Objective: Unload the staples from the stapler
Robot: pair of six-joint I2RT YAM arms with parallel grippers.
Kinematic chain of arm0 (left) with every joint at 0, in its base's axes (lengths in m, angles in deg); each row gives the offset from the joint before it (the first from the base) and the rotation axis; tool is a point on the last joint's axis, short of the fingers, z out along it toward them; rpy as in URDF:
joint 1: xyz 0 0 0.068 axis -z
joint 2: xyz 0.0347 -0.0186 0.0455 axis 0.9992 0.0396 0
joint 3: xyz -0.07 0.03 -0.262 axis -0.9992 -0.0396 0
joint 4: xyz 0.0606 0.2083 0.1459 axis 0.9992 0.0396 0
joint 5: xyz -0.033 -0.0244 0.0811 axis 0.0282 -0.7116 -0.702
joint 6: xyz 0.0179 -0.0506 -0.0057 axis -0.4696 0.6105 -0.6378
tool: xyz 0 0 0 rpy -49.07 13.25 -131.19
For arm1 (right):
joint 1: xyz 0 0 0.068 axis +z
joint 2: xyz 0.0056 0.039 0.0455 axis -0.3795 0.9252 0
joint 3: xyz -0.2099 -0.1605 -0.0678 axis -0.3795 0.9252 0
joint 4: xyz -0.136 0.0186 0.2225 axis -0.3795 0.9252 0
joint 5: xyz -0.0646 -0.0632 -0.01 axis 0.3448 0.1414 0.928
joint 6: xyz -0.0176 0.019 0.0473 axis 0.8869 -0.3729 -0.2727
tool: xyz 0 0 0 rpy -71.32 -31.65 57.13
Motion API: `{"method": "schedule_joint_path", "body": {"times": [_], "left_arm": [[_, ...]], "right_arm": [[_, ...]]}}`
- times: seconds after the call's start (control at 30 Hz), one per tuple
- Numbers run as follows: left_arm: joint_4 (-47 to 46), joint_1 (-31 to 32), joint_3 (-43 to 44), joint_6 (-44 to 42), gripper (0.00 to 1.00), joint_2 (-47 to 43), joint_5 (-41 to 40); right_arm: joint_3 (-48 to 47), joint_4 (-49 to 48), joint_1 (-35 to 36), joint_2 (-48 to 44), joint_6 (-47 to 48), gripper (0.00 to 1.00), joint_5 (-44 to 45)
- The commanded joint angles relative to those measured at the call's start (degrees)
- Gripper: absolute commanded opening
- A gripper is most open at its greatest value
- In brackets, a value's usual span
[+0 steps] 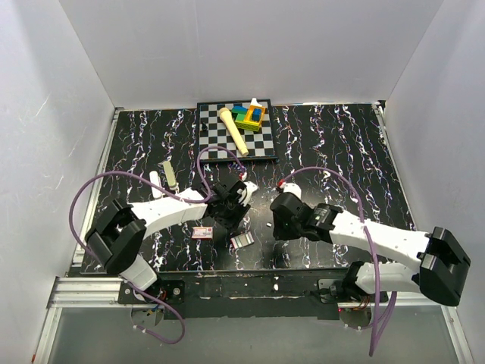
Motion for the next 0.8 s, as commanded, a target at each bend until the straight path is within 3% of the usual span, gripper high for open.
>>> {"method": "schedule_joint_path", "body": {"times": [0.0, 0.3, 0.77], "left_arm": [[-0.7, 0.1, -0.5, 0.6, 0.34, -5.8, -3.4], [-3.6, 0.0, -3.0, 0.6, 0.5, -13.9, -5.7], [-12.2, 0.0, -9.0, -0.2, 0.71, -30.7, -7.0]], "right_arm": [[-0.7, 6.3, -5.0, -2.3, 5.8, 0.42, 2.8], [-1.8, 4.5, -16.0, 2.7, 17.4, 0.57, -4.7], [-2.9, -0.9, -17.1, 12.2, 24.5, 0.6, -10.4]]}}
